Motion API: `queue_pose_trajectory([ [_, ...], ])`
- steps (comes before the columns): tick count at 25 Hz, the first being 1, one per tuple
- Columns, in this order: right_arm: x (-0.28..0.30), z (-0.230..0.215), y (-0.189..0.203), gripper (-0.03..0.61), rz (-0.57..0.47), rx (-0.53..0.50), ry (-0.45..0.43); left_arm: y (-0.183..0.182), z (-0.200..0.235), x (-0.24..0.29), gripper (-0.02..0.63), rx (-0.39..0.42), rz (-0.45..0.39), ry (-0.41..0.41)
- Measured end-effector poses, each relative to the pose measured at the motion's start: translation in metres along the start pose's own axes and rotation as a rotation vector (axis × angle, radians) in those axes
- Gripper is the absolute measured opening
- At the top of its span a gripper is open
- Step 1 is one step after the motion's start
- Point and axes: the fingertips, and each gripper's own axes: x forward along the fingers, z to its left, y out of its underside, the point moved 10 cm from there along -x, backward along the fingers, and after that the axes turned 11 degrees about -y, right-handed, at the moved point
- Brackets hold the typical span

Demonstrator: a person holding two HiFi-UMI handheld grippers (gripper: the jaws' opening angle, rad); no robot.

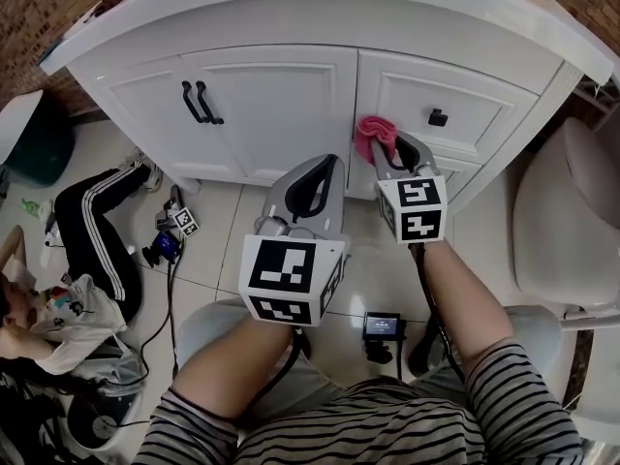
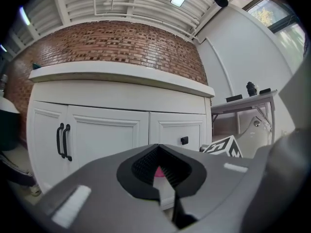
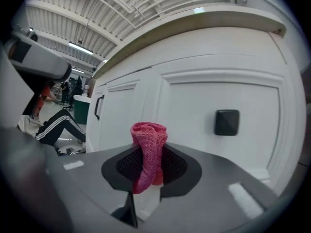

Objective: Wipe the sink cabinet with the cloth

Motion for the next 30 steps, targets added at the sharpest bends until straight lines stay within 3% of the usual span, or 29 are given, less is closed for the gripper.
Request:
queue_pose_trajectory([
  [9,-0.111,-0.113,0.044,0.091,0.024,0.143,0.337,0.008,-0.012,0.006,0.000,0.001,0.025,0.047],
  [13,-0.140,-0.125,0.054,0.089,0.057,0.155,0.437,0.009,-0.022,0.005,0.000,0.026,0.022,0.063],
  [16,-0.129,-0.097,0.055,0.087,0.034,0.145,0.355,0.008,-0.023,0.003,0.000,0.034,0.007,0.065],
  [20,-0.067,-0.028,0.050,0.089,0.009,0.063,0.106,0.008,-0.023,0.003,0.000,0.025,0.015,0.067],
  [23,-0.014,0.014,0.050,0.089,0.030,-0.014,-0.025,0.009,-0.019,0.004,0.000,0.029,0.015,0.055],
  [26,0.020,0.032,0.056,0.087,0.066,-0.073,-0.067,0.009,-0.011,0.004,0.000,0.024,0.013,0.034],
  [30,0.026,0.017,0.069,0.087,0.109,-0.072,-0.013,0.009,-0.002,0.004,0.000,0.011,0.018,0.018],
])
